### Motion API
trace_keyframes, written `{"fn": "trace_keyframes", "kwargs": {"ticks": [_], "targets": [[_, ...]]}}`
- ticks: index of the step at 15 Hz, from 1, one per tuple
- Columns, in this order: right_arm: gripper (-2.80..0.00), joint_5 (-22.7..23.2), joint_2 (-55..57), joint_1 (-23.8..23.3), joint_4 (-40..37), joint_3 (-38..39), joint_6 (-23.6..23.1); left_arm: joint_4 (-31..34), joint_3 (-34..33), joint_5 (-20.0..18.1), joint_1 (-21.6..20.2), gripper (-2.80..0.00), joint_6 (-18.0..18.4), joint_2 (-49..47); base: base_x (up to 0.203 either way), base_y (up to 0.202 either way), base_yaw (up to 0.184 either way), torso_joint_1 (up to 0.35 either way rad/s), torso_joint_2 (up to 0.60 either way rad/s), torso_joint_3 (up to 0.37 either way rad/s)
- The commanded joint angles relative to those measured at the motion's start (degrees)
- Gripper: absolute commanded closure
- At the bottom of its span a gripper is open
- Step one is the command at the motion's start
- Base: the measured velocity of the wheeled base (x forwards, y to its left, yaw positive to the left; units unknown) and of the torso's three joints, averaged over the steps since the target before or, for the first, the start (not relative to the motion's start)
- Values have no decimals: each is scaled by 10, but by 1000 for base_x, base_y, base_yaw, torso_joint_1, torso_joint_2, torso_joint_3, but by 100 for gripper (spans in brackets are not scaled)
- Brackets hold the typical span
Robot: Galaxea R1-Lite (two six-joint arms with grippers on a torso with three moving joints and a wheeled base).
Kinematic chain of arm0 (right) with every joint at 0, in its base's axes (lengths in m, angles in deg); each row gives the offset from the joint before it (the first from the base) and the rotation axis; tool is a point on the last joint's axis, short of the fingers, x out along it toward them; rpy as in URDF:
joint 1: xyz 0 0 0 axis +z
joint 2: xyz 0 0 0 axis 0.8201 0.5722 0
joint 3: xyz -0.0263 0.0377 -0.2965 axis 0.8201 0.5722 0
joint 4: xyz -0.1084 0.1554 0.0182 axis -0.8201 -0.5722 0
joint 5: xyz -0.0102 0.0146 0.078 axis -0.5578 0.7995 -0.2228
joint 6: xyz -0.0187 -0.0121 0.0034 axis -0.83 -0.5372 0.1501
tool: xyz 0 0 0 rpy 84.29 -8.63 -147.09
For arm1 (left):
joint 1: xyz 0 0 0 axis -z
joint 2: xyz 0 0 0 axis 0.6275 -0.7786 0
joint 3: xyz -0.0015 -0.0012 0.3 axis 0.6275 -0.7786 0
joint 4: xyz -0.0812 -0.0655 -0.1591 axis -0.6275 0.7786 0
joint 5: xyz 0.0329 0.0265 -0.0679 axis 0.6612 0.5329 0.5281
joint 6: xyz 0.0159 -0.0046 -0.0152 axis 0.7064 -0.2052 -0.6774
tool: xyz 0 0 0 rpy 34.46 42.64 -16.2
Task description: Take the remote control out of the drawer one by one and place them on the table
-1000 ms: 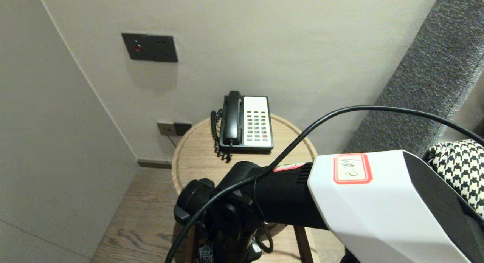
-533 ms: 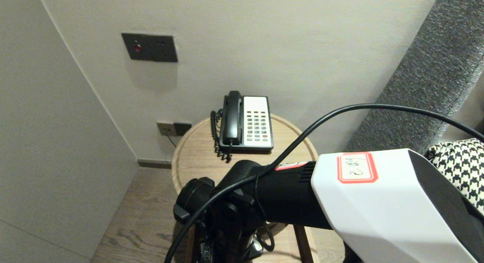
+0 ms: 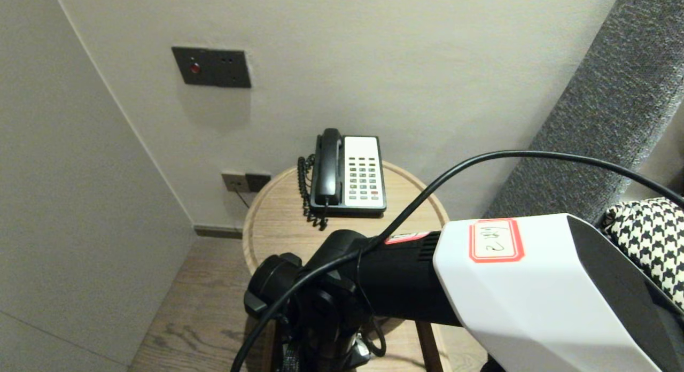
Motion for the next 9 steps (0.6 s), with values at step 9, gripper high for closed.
{"fn": "trace_keyframes", "kwargs": {"ticks": [9], "targets": [[-280, -4, 9, -1, 19, 0, 3, 0, 0, 0, 0, 0, 0, 1, 0, 0, 0, 0, 0, 0]]}}
